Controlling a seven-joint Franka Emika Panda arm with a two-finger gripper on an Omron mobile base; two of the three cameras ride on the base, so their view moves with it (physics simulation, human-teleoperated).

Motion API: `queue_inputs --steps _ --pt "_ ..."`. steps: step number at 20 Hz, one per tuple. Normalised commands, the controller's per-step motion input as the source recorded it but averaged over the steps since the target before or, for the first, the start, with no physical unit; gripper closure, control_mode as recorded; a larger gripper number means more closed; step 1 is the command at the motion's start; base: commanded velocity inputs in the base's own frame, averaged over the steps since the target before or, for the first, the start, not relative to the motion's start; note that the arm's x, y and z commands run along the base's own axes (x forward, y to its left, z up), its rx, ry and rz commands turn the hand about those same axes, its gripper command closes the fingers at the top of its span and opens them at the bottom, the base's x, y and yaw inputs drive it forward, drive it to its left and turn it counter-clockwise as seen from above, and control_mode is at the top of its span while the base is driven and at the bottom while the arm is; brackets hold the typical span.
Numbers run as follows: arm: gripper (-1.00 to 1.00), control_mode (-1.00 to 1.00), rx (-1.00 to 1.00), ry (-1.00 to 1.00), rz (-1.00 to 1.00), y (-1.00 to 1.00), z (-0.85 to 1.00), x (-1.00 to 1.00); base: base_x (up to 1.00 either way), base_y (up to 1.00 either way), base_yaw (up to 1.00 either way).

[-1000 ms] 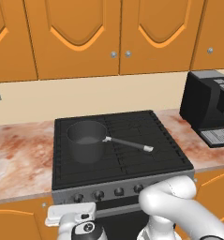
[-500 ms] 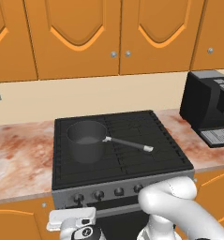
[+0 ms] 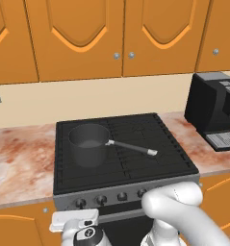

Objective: Turn on the front left burner of the stove.

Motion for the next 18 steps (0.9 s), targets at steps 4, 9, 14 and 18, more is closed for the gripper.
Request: queue_inputs --steps 4,9,14,18 --pt "-1.00 -1.00 0.00 0.00 0.00 -0.13 -0.25 0.24 0.00 0.00 0.00" --pt "-1.00 -1.00 0.00 0.00 0.00 -0.04 -0.22 0.17 0.00 0.00 0.00" --pt "-1.00 -1.00 0.00 0.00 0.00 0.00 -0.17 0.15 0.00 0.00 0.00" --pt "-1.00 -1.00 0.00 0.00 0.00 0.00 -0.22 0.14 0.00 0.00 0.00"
